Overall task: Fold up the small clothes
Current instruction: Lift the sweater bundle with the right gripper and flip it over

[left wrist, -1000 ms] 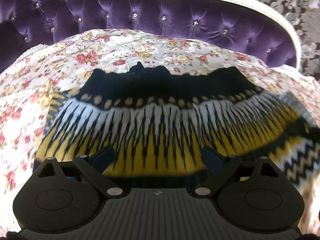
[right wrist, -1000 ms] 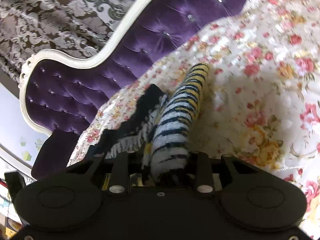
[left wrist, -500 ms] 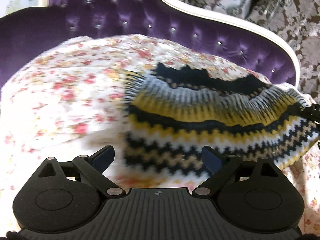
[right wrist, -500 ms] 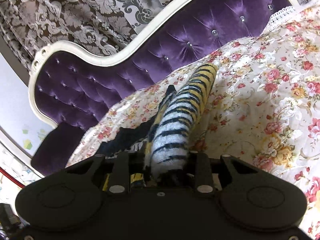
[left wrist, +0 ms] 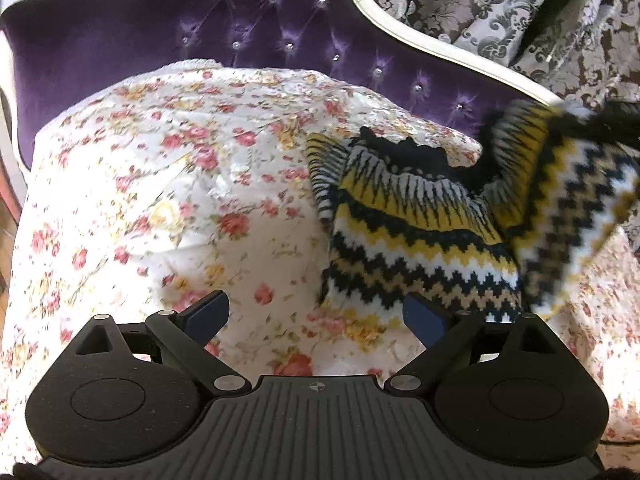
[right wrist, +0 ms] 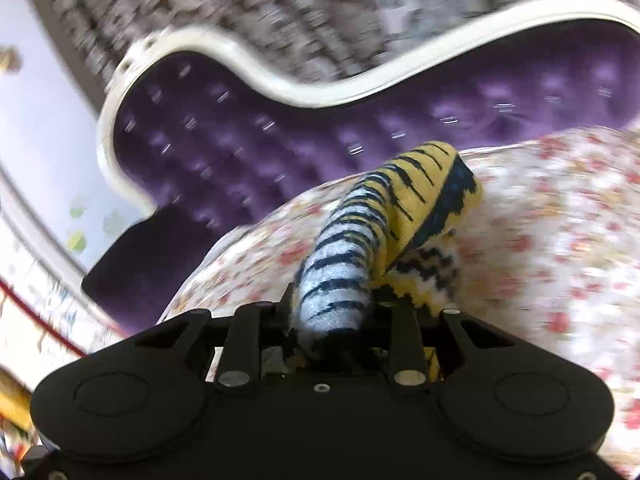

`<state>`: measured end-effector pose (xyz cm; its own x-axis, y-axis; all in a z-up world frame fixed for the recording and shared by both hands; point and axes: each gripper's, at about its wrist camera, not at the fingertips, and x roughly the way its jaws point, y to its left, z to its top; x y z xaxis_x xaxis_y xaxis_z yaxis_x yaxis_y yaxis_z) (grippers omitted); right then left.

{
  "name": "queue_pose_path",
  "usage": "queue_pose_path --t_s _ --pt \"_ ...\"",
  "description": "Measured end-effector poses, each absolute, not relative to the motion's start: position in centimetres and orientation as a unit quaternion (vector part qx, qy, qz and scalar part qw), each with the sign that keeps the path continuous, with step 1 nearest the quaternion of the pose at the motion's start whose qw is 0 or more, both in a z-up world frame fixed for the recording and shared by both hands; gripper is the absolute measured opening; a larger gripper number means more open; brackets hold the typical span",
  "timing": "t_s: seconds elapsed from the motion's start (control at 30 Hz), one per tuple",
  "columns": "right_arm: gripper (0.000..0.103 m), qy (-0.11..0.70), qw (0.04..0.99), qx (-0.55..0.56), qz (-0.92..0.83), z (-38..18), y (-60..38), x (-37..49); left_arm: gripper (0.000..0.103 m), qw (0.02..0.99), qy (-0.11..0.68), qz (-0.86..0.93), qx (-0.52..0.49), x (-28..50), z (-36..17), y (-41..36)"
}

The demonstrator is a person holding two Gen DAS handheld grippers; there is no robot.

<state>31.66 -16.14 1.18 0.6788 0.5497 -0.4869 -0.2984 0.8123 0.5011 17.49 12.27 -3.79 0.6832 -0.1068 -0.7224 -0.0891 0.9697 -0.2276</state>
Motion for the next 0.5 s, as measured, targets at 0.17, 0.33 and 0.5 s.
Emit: queue_pose_path --t_s 0.17,0.33,0.5 --pt "0.037 0.365 0.881 0.145 0.264 -1.9 -8.6 33.1 0.094 0.906 0.402 -0.003 -0.135 16.8 -4.2 13.4" --pt "0.047 0.385 0.882 0.081 0.260 -5.2 -4.3 33.2 0.094 0.904 0.406 -0.008 -0.136 16.3 -4.4 13.8" --pt "0.061 0.354 0.868 0.122 0.326 -4.1 -5.2 32.2 0.094 0.905 0.405 -0.012 -0.130 15.9 -4.1 14.2"
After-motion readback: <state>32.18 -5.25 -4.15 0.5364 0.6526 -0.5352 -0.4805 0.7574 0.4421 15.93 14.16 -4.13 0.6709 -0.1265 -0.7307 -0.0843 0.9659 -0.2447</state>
